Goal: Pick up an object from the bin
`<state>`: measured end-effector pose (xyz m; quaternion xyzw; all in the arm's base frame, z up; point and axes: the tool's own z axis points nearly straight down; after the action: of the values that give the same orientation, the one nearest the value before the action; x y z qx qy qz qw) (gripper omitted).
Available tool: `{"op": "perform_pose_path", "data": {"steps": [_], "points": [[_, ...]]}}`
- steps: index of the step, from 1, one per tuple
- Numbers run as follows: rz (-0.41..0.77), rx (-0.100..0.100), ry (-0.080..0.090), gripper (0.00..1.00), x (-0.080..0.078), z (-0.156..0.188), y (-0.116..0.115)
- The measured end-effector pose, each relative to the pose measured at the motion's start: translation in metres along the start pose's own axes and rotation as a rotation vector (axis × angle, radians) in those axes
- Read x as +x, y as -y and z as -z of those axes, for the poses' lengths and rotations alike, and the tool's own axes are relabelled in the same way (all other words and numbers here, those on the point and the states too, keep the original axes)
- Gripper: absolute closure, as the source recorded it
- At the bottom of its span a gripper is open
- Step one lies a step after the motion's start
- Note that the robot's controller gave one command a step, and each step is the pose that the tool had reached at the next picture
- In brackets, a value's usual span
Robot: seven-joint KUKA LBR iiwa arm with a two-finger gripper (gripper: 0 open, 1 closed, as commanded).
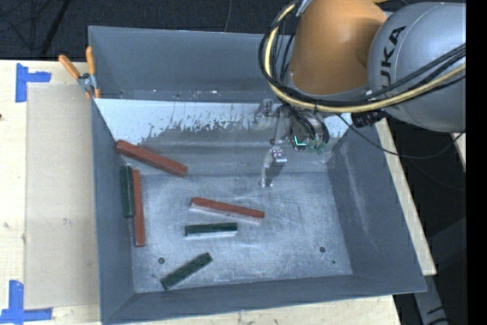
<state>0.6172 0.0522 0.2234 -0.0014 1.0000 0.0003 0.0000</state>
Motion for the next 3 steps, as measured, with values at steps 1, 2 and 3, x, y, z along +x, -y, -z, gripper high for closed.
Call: {"op": "perform_pose_path", "data": {"steps": [1, 2, 3], "points": [[-0.007, -0.001, 0.006, 0.0, 0.01, -0.05, -0.001], [0.082, -0.001, 0.021, 1.0, 0.027, -0.146, -0.013], [0.082, -0.001, 0.021, 1.0, 0.027, -0.146, -0.013]]}}
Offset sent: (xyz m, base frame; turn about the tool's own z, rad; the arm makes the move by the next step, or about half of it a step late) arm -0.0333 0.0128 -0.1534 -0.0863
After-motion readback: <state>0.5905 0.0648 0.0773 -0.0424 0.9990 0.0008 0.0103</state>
